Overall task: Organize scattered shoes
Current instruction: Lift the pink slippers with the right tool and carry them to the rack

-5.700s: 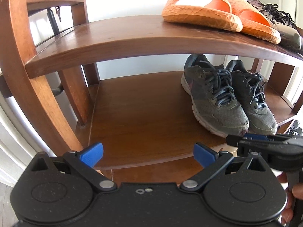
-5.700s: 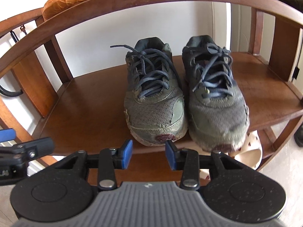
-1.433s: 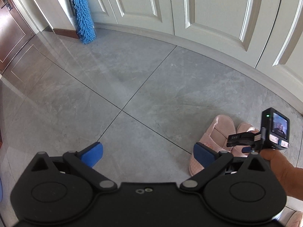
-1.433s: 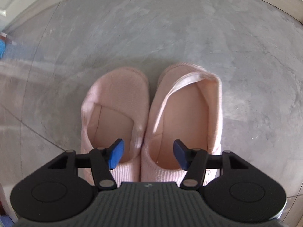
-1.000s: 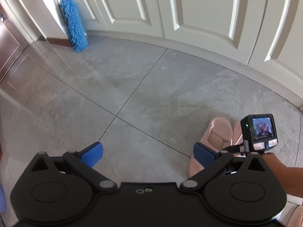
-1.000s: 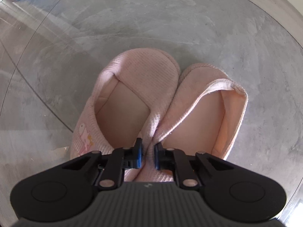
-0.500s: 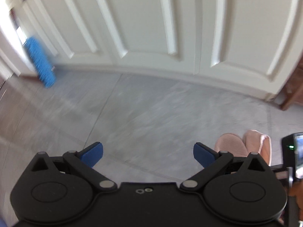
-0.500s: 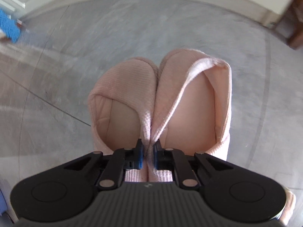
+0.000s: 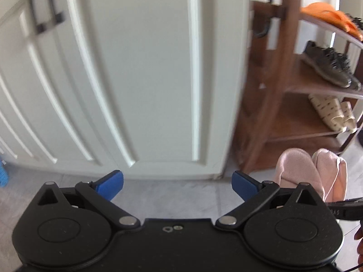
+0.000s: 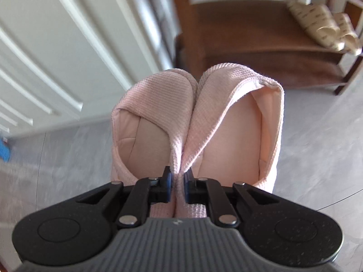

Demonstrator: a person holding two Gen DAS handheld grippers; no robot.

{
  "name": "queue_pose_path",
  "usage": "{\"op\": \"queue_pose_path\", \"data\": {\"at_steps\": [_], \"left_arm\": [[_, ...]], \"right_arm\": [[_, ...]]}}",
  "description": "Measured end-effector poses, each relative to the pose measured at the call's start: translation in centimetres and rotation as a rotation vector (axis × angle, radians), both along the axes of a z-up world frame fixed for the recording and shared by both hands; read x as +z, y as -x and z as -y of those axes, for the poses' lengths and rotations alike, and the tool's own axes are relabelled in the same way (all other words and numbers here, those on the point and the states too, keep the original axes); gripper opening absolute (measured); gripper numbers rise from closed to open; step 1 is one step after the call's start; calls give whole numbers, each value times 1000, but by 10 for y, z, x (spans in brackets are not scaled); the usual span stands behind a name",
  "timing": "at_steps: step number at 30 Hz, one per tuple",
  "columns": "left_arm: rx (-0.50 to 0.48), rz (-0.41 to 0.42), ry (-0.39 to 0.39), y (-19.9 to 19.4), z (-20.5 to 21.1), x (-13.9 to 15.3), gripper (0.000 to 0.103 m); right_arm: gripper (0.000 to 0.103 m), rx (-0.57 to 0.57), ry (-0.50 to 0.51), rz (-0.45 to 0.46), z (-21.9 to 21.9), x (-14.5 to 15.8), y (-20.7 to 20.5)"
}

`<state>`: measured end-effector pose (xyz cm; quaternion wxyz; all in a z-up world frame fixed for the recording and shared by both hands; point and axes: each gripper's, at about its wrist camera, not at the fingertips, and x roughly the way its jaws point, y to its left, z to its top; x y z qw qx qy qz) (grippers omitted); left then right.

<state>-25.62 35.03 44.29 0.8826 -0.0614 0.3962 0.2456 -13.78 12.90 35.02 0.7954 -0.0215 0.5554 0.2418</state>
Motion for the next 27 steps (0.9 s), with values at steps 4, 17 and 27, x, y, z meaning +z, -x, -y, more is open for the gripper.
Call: {"op": "queue_pose_path", "data": {"at_steps": [4,17,27], "left_arm": [[-48,6,-10,-48,50,8,102],[75,-47,5,-150,145,-3,102],[103,-69,41,-179,148,-47,102]], "right_arm": [[12,-58,-33,24,50,21,-52],[12,105,-63,61,56,-50,-246],[12,105,-56,137,26,-78,-315]]}}
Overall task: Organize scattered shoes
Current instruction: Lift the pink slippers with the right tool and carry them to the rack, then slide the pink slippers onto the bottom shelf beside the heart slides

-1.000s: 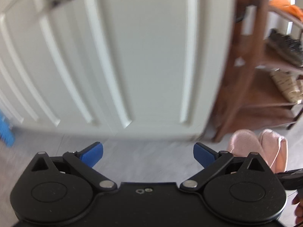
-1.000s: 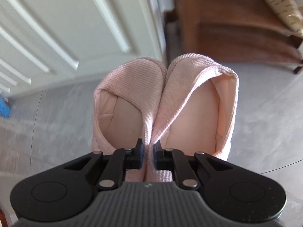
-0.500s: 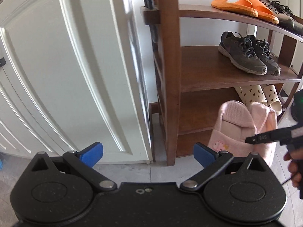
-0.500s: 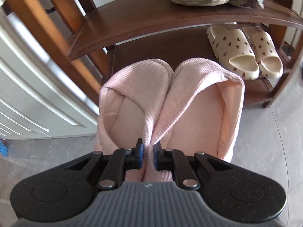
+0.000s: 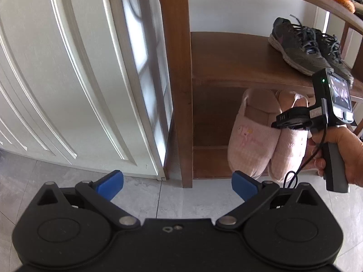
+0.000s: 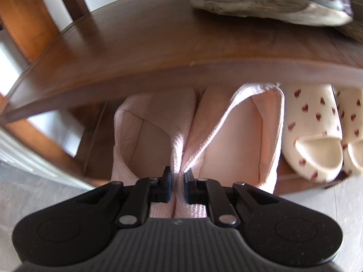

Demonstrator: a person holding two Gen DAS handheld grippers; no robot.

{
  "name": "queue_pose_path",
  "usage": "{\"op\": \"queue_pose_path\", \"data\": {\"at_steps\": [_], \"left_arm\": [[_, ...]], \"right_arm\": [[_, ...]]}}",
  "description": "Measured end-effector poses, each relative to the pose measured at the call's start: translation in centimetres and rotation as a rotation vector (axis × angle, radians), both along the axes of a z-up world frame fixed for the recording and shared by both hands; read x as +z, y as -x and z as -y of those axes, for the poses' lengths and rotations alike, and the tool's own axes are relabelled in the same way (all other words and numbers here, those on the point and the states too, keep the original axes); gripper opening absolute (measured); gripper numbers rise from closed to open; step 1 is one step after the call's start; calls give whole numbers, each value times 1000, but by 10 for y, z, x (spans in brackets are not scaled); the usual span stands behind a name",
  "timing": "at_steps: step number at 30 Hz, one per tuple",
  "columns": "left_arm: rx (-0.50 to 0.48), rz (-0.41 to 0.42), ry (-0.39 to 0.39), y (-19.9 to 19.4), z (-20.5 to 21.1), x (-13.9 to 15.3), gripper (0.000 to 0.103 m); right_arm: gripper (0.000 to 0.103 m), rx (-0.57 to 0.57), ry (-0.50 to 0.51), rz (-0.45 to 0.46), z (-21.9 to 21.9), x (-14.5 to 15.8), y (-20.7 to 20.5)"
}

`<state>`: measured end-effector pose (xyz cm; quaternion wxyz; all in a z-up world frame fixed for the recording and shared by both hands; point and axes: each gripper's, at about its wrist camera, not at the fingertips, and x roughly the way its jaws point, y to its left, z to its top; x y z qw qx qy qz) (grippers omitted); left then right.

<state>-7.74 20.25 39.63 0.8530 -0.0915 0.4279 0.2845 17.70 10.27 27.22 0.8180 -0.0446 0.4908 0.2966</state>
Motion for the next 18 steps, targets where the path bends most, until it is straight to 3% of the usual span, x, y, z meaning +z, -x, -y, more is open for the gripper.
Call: {"op": "queue_pose_path", "data": {"at_steps": [18], "left_arm": [[-68,-20,-2,-23,-32,-30,102]], "right_arm": [[13,-66,46,147,-49,-31,-19]]}}
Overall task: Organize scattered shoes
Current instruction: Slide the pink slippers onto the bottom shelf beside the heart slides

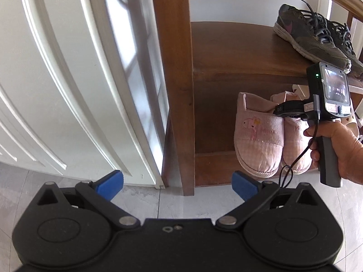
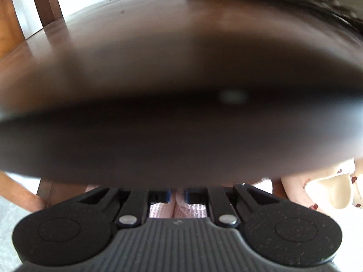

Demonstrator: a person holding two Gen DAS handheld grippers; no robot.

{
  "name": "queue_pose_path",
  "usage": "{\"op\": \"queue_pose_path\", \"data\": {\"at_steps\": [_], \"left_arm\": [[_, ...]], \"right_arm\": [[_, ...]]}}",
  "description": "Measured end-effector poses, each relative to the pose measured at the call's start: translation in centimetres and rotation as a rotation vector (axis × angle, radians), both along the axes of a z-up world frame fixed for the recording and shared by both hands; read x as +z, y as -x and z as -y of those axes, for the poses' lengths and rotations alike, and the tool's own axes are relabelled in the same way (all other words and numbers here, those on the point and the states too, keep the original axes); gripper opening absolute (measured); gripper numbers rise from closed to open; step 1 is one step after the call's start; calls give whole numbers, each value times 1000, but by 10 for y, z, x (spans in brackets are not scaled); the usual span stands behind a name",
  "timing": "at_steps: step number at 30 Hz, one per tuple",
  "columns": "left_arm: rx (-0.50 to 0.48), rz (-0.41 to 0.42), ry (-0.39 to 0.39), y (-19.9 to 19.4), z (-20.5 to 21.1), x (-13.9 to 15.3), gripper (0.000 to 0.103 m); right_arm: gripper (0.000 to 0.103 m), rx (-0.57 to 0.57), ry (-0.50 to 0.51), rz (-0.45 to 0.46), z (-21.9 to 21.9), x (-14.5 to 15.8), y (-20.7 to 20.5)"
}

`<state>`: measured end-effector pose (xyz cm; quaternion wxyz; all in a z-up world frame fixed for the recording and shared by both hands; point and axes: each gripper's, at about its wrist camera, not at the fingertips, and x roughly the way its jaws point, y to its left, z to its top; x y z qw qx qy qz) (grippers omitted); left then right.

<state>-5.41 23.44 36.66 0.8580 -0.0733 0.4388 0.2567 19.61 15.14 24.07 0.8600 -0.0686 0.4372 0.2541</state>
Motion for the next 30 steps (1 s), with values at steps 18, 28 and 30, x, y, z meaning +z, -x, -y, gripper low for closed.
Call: {"op": "queue_pose_path", "data": {"at_steps": [18,28,30], "left_arm": [[-104,-3,-5,-13,19,-1,102],[-102,-35,-5,-8,20,-10,102],[-102,-40,-11,-6,19,-11,102]], "right_arm": [[17,-15,-115,126,45,37,62],[17,134,-96,-165,63,-7,130],[17,131,-93,-203,53,-19,139]]}}
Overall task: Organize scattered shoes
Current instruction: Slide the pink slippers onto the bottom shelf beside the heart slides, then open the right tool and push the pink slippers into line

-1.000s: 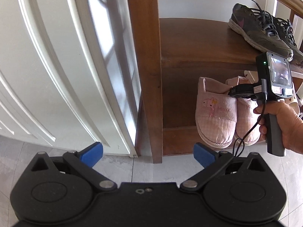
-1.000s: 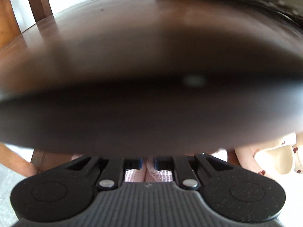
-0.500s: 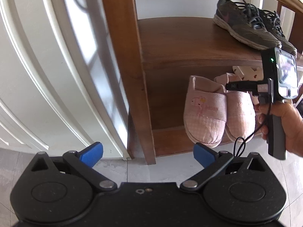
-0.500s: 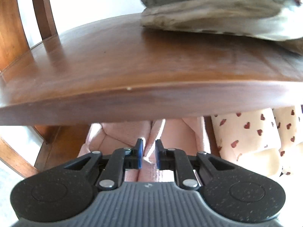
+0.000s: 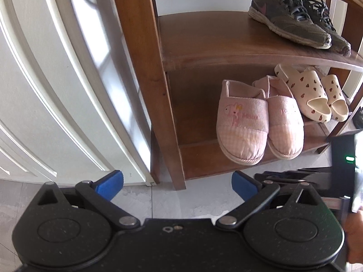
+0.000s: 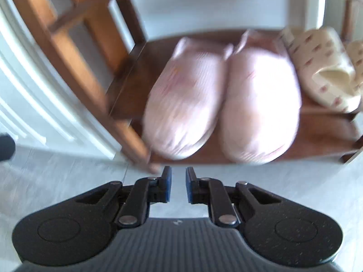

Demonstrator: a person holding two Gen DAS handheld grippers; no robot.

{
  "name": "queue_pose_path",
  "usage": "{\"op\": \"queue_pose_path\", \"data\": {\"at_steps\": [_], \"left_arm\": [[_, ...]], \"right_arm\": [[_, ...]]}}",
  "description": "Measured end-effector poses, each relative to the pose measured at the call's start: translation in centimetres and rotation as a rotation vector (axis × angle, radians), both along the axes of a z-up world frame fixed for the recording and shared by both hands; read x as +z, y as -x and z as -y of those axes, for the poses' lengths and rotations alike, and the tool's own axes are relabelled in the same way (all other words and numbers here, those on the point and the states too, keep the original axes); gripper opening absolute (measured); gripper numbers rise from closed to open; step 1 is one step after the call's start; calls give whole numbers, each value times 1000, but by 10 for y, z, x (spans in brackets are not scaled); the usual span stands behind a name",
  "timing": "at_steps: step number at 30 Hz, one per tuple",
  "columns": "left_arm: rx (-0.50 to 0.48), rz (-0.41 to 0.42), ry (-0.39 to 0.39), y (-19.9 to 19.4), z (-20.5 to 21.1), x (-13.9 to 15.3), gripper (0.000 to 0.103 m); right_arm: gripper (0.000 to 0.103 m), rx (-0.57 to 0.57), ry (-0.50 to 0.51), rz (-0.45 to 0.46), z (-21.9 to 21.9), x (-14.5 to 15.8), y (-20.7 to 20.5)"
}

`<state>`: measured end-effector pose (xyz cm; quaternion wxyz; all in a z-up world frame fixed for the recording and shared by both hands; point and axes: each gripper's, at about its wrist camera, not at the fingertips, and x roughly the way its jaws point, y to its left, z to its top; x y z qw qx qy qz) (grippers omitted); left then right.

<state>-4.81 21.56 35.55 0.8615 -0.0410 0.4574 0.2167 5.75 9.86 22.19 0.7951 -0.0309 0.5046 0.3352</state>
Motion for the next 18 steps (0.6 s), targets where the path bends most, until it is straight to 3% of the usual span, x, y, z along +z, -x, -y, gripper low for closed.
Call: {"op": "queue_pose_path", "data": {"at_steps": [6,9,12,18], "left_arm": [[16,-4,-9,3,-7,-1,102],[28,-7,-1,4,-7,-1,102],[23,-7,6,4,-5,0,102],[11,7,26,-3,1,3,102]], "right_arm": [[17,-100,-41,-6,-9,-4,-8],[17,-138,-38,53,-15,3,-28],[17,-155,-45,49,-16,3,-47],[17,-127,32,-4,18,4,-18]]}}
